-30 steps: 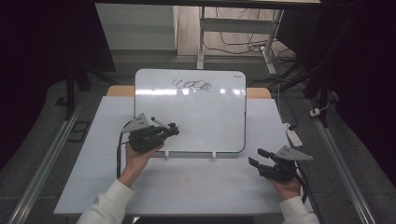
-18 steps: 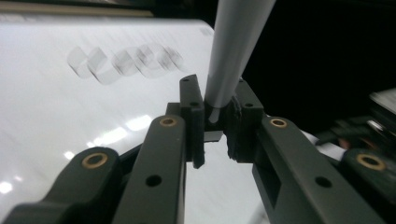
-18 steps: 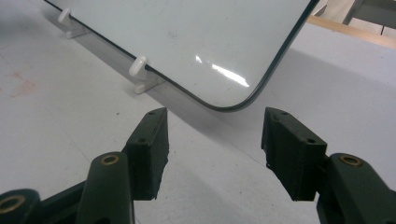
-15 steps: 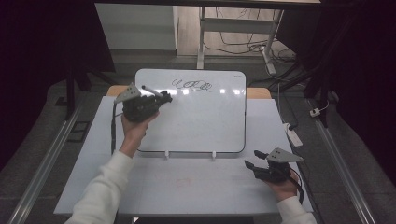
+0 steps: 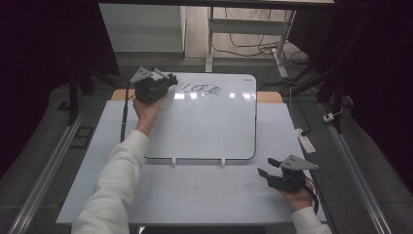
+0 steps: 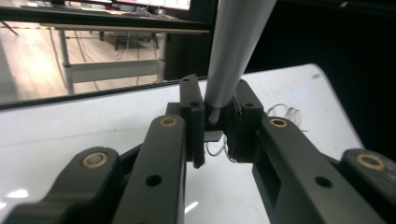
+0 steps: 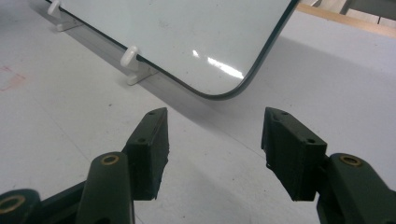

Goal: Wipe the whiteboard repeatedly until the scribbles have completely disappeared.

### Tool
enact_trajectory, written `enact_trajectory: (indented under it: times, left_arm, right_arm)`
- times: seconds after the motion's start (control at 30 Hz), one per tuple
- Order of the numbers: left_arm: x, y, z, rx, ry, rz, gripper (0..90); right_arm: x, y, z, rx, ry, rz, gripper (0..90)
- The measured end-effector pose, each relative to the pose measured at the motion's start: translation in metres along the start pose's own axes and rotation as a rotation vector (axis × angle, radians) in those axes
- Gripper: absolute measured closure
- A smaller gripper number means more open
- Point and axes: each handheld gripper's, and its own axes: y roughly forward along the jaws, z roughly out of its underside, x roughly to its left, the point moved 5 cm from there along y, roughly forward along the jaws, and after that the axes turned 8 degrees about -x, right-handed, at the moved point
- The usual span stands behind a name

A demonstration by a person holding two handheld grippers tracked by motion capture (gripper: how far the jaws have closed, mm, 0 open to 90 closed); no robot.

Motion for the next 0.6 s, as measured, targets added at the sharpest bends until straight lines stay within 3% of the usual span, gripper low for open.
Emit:
enact_trajectory:
  times: [0.23, 0.27, 0.37, 0.4, 0.47, 0.5, 0.53, 0.6]
  left_arm:
    - [-0.005, 0.020, 0.008, 0.020, -0.005, -0.018, 78.0]
    - [-0.013, 0.026, 0.010, 0.023, -0.008, 0.007, 78.0]
    - [-0.023, 0.030, 0.013, 0.045, 0.017, 0.025, 78.0]
    - [-0.025, 0.030, 0.012, 0.051, 0.055, 0.011, 78.0]
    - [-0.015, 0.024, 0.007, 0.041, 0.069, -0.037, 78.0]
    - [-0.015, 0.024, 0.007, 0.041, 0.069, -0.037, 78.0]
    - [-0.001, 0.016, 0.002, 0.025, 0.032, -0.074, 78.0]
    - [0.005, 0.012, 0.001, 0.018, 0.010, -0.075, 78.0]
  right_arm:
    - [0.001, -0.003, 0.000, -0.004, 0.006, 0.003, 41.3]
    - [0.002, -0.002, -0.001, -0.004, 0.007, 0.000, 41.4]
    - [0.003, 0.000, -0.001, 0.002, 0.000, -0.005, 41.3]
    - [0.003, 0.000, -0.001, 0.005, -0.003, -0.005, 41.3]
    - [0.003, 0.000, -0.001, 0.005, -0.003, -0.003, 41.3]
    - [0.003, 0.000, -0.001, 0.004, 0.000, -0.002, 41.3]
    - [0.002, -0.001, 0.000, 0.003, 0.002, -0.001, 41.3]
    - [0.001, -0.001, 0.000, 0.000, 0.008, 0.000, 41.3]
